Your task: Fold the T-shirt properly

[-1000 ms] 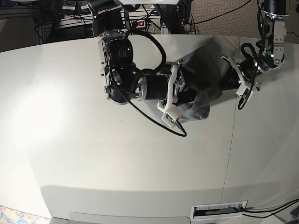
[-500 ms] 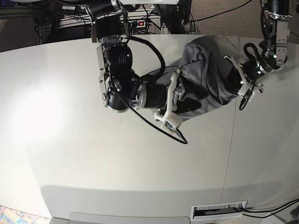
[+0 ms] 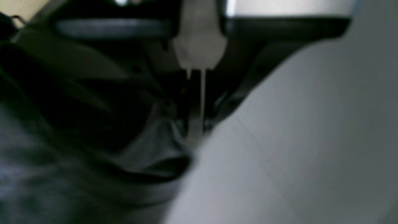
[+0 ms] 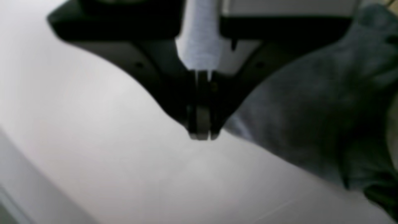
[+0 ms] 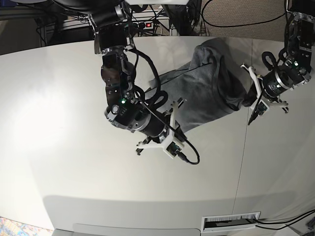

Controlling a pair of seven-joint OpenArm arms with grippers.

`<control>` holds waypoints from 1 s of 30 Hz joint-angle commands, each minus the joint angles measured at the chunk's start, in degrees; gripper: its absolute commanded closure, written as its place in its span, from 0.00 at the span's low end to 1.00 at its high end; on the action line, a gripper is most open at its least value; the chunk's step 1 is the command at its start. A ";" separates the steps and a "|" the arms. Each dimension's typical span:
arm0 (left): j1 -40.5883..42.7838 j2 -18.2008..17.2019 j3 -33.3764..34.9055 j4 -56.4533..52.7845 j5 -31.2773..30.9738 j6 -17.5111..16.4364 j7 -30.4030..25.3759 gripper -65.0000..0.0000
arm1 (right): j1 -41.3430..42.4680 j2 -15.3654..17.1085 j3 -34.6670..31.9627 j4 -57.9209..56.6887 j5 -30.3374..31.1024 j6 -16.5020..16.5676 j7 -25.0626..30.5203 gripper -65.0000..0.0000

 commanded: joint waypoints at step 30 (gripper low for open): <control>15.91 9.49 -0.42 8.31 -23.58 -7.91 -4.13 1.00 | 13.64 0.37 -0.11 -24.87 -12.28 0.06 16.76 1.00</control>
